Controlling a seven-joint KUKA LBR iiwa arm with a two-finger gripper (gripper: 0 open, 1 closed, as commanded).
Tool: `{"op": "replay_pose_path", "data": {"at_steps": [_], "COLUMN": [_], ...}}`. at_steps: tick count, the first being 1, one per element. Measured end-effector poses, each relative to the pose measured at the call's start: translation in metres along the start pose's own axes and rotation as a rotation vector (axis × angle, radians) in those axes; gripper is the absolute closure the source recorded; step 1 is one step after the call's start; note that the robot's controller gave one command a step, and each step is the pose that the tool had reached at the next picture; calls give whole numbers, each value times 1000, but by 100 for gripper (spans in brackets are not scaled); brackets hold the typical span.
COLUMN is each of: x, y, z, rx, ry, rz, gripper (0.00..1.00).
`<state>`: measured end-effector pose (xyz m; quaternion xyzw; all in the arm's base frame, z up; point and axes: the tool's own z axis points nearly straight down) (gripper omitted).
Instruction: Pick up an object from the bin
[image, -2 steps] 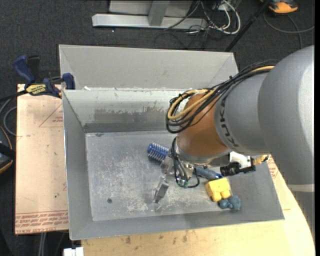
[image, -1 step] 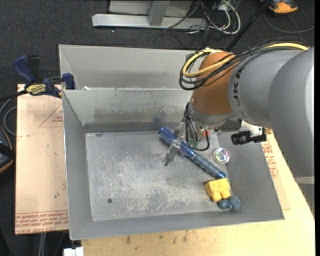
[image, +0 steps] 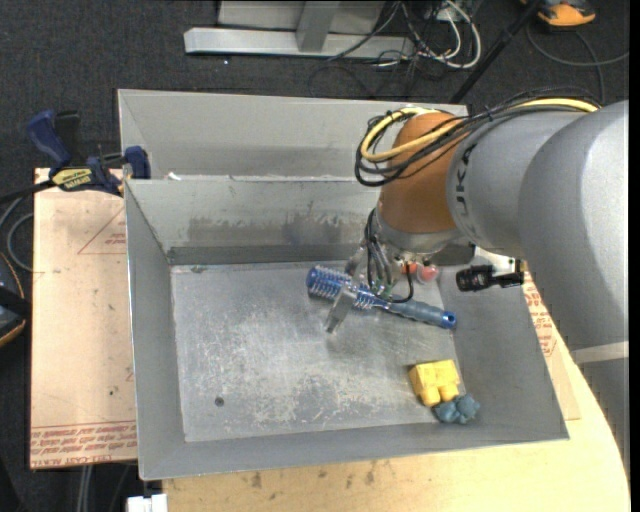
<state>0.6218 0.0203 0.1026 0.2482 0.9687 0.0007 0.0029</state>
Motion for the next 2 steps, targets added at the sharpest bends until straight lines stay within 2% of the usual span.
{"op": "replay_pose_path", "data": {"at_steps": [1,2], "x": [1,9], "y": [0,8], "z": [4,-117], "rx": [3,-3], "ry": [4,-3], "rz": [-1,-22], "gripper": [100,100]}}
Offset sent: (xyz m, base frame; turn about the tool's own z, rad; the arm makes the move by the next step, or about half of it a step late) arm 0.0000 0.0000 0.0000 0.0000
